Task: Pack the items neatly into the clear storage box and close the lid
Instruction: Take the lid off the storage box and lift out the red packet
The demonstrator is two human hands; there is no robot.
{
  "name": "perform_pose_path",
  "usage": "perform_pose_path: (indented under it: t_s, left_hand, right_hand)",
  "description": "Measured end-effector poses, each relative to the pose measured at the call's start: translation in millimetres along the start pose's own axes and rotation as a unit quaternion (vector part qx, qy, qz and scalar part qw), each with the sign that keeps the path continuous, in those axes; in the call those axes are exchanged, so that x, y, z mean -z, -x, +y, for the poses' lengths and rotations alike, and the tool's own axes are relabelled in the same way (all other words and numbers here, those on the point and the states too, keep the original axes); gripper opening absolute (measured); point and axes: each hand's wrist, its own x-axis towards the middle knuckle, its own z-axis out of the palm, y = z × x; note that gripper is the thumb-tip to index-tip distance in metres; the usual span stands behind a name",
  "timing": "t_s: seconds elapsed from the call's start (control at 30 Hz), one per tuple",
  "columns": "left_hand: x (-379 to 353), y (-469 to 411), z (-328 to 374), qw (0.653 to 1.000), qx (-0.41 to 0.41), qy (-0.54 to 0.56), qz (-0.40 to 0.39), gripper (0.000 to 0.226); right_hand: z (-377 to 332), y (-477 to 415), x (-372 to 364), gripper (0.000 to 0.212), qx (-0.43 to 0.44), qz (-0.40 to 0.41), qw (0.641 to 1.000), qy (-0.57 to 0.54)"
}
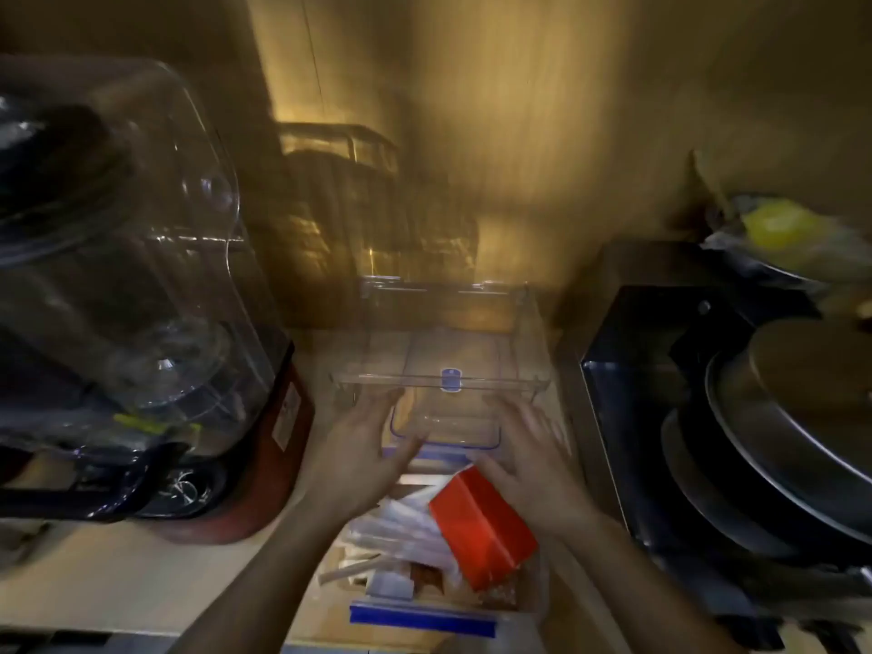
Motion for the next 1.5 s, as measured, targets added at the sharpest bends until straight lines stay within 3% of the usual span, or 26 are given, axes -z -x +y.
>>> perform_pose_path:
  t_s: [0.2,0.5,0.67,0.83,0.97,1.1,1.2,1.3,1.4,1.5]
  left_hand:
    - [-54,26,-5,0.985,0.045,0.019,-0.168,0.064]
    - [-86,40,-16,0.965,0.057,0.122,-0.224,0.063]
    - [-88,39,-20,0.957,0.074,0.177,-0.216,0.044]
    - [-74,35,-14,0.932,0.146,0.291,-0.162,0.056]
    - [-56,33,-12,0.882,0.213,0.405,-0.107,0.062]
    - [-36,32,-14,0.839,0.256,0.475,-0.076,0.054]
    - [-20,33,-21,0.843,0.258,0.469,-0.050,0.050]
    - [-4,35,-27,0.877,0.237,0.416,-0.028,0.052]
    - [10,37,-29,0.894,0.222,0.389,0.003,0.049]
    - [22,42,-30,0.888,0.222,0.401,0.045,0.050]
  right_hand:
    - [11,22,-32,0.064,-0.078,-0.104,0.991,0.011]
    - [17,33,-50,0.071,-0.147,-0.150,0.977,-0.027]
    - [17,33,-49,0.070,-0.164,-0.120,0.974,-0.096]
    - [12,29,-43,0.048,-0.186,-0.061,0.944,-0.266]
    - [1,20,-44,0.038,-0.183,-0.012,0.915,-0.360]
    - [-11,9,-49,0.035,-0.173,-0.015,0.894,-0.413]
    - [-16,5,-51,0.026,-0.186,-0.044,0.873,-0.449]
    - [-13,0,-56,0.024,-0.230,-0.044,0.847,-0.477]
    - [-7,-10,-68,0.017,-0.281,-0.041,0.850,-0.444]
    - [-9,-20,-88,0.027,-0.289,-0.142,0.858,-0.401]
